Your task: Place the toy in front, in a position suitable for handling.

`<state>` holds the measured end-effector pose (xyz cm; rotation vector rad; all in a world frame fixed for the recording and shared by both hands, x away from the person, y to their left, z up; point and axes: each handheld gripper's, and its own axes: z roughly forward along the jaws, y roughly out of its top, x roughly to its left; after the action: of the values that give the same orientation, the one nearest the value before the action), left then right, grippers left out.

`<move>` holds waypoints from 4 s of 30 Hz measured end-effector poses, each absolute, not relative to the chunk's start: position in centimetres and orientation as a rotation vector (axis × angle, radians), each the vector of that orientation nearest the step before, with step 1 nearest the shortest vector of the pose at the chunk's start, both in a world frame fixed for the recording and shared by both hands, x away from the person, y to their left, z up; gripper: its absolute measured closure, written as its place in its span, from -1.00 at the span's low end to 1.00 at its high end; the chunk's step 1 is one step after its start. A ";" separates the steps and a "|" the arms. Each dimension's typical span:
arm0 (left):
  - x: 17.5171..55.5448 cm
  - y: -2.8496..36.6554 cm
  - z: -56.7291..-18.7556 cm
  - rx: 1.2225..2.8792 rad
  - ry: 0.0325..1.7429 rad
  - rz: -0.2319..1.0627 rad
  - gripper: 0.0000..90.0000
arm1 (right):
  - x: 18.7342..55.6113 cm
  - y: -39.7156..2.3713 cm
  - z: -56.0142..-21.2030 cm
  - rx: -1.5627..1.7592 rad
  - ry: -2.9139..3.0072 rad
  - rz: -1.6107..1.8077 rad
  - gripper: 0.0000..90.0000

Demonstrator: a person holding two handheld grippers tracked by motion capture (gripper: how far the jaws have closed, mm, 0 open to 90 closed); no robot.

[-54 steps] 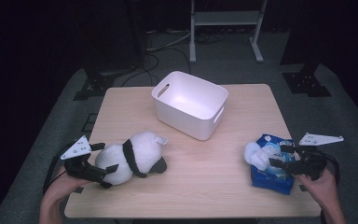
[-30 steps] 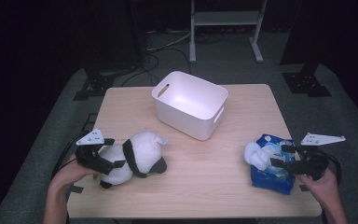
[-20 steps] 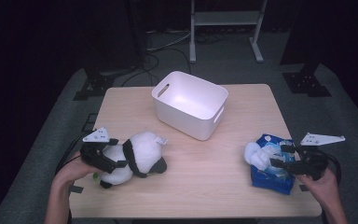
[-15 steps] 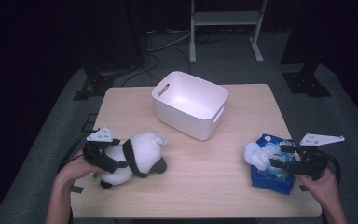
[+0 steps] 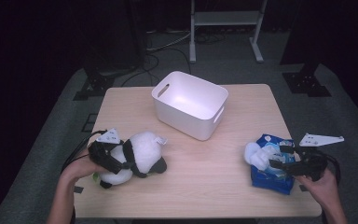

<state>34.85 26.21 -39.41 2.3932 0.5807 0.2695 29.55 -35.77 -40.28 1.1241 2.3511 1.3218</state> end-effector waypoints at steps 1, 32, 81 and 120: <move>34.9 26.1 -39.6 2.398 0.577 0.272 -0.95 | 29.5 -35.8 -40.3 1.124 2.351 1.322 -0.61; 34.0 27.3 -39.3 2.294 0.532 0.335 -0.26 | 29.6 -35.9 -40.6 1.136 2.355 1.325 -0.61; 34.3 14.4 -32.7 2.311 0.161 0.223 -0.26 | 29.4 -36.6 -40.3 1.134 2.339 1.334 -0.61; 34.4 8.6 -39.5 2.300 0.108 0.105 -0.28 | 29.6 -36.2 -40.6 1.128 2.369 1.321 -0.61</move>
<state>34.36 8.58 -39.46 2.2997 0.1079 0.1051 29.57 -36.20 -40.58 1.1285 2.3689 1.3211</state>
